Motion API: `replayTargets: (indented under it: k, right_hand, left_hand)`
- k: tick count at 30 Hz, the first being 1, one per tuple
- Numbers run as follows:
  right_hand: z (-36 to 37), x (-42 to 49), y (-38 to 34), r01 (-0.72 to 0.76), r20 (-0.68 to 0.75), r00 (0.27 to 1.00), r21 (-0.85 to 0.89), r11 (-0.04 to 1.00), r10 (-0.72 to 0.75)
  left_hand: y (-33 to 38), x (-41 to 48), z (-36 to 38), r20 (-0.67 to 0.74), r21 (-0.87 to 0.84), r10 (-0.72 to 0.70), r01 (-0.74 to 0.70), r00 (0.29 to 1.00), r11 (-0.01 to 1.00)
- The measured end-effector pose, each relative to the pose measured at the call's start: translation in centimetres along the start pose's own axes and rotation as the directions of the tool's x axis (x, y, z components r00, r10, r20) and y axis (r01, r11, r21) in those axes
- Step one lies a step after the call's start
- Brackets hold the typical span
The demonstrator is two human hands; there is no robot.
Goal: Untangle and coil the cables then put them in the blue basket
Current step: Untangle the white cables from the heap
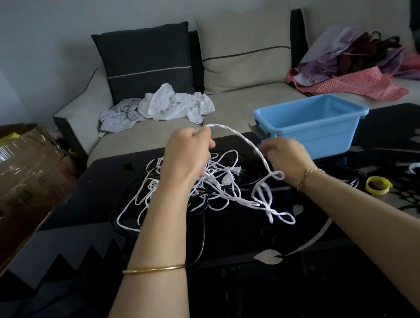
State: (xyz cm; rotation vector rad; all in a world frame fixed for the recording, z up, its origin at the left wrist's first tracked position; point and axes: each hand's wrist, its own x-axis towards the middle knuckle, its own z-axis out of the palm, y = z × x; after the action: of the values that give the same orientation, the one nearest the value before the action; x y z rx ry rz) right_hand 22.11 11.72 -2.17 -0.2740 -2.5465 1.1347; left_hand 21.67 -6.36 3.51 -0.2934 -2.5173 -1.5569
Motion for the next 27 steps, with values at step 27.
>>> replayTargets:
  k: [27]
  right_hand:
    - [0.7, -1.9, -1.6, -0.439, 0.537, 0.843, 0.691, 0.574, -0.002]
  left_hand:
    - [-0.7, 0.4, -2.0, 0.372, -0.91, -0.044, 0.355, 0.927, -0.214]
